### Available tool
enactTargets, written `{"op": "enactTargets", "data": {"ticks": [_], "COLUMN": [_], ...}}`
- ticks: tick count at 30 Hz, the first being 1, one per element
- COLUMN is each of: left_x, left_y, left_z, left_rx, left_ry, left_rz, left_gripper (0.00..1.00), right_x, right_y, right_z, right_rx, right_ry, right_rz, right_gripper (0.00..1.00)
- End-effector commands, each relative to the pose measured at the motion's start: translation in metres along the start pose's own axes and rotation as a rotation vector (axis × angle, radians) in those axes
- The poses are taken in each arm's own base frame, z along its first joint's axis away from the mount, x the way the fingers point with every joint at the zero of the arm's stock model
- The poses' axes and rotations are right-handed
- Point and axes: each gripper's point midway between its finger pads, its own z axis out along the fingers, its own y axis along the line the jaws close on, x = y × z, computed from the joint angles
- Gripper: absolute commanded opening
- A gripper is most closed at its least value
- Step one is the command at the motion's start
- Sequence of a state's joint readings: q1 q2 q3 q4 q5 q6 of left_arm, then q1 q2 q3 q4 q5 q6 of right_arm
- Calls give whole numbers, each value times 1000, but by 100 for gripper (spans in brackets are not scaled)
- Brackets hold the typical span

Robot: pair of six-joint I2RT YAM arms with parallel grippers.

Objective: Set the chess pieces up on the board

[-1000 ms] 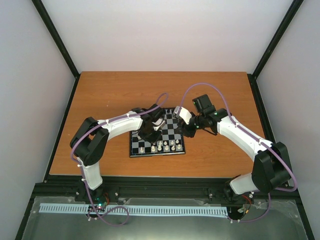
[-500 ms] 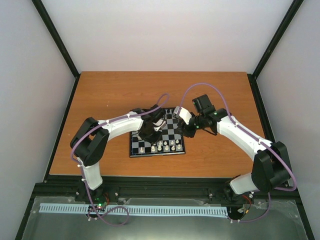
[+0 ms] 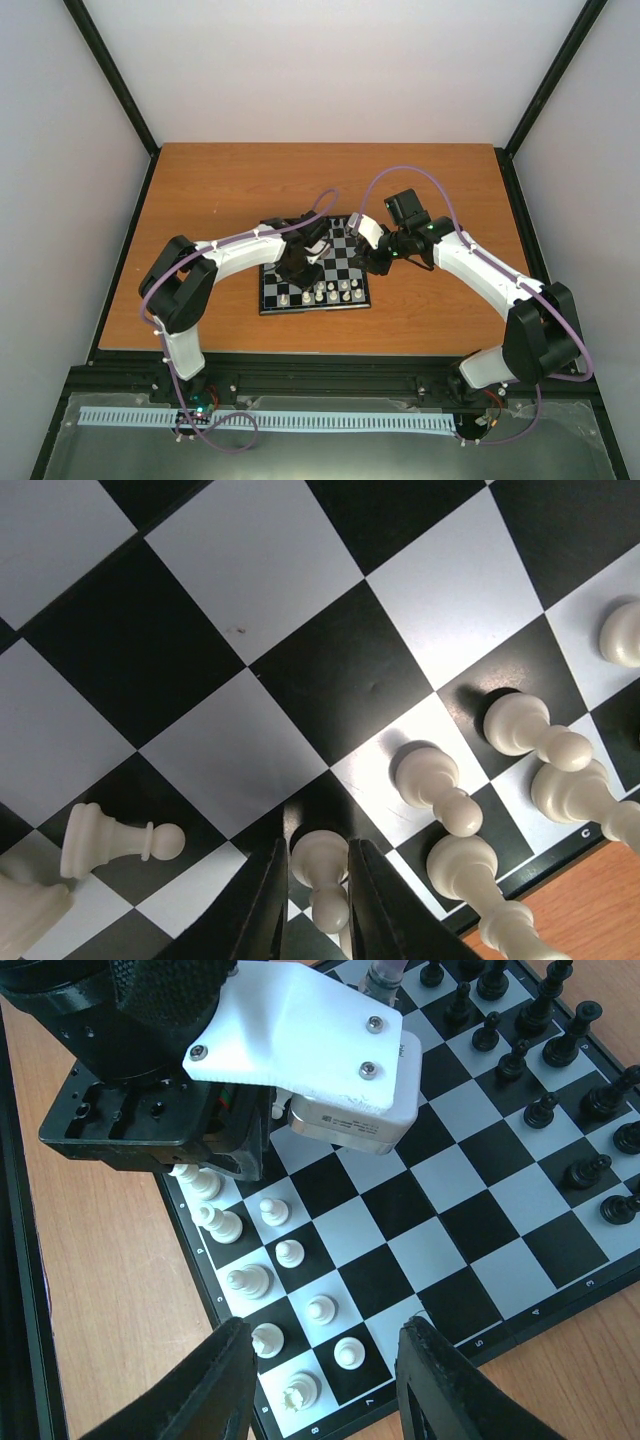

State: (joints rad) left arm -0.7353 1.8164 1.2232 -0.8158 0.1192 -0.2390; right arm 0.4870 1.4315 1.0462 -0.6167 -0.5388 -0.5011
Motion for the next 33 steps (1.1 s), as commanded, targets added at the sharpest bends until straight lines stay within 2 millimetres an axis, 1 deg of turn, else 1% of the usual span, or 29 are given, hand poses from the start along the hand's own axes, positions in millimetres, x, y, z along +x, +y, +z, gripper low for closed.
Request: {"op": "enactTargets", "data": {"ticks": [1, 4, 7, 10, 14, 15, 18, 22, 23, 24, 27, 29, 31, 33], "left_x": [-2, -5, -10, -16, -23, -26, -32, -30, -28, -27, -25, -26, -27, -28], "left_y": [-4, -6, -8, -10, -8, -5, 13, 37, 47, 54, 73, 85, 93, 96], "left_z": [-11, -16, -27, -46, -79, -92, -115, -136, -139, -142, -138, -131, -122, -113], "left_rx": [5, 15, 18, 18, -6, -28, -125, -158, -161, -165, -177, -177, -154, -128], "left_ry": [-25, -43, -80, -126, -215, -257, -370, -469, -482, -494, -492, -458, -427, -407], "left_rz": [6, 11, 16, 31, 47, 51, 44, -26, -57, -84, -149, -194, -236, -249], "left_gripper": [22, 23, 24, 27, 33, 34, 38, 40, 40, 40, 40, 35, 33, 33], "right_x": [-1, -1, -3, -8, -11, -13, -16, -24, -26, -28, -34, -38, -43, -50], "right_y": [-1, -1, -1, -1, -5, -6, -8, -12, -12, -13, -15, -18, -22, -22], "right_z": [0, -1, -3, -8, -13, -14, -16, -21, -20, -19, -15, -13, -12, -14], "right_rx": [-9, -9, -4, 19, 48, 54, 64, 80, 74, 68, 51, 51, 59, 56], "right_ry": [-3, -3, -10, -31, -38, -40, -41, -49, -45, -41, -29, -25, -31, -56], "right_rz": [-4, -4, -8, -24, -26, -25, -20, -28, -25, -23, -25, -34, -39, -33], "right_gripper": [39, 39, 39, 39, 40, 40, 40, 40, 40, 40, 40, 40, 40, 40]}}
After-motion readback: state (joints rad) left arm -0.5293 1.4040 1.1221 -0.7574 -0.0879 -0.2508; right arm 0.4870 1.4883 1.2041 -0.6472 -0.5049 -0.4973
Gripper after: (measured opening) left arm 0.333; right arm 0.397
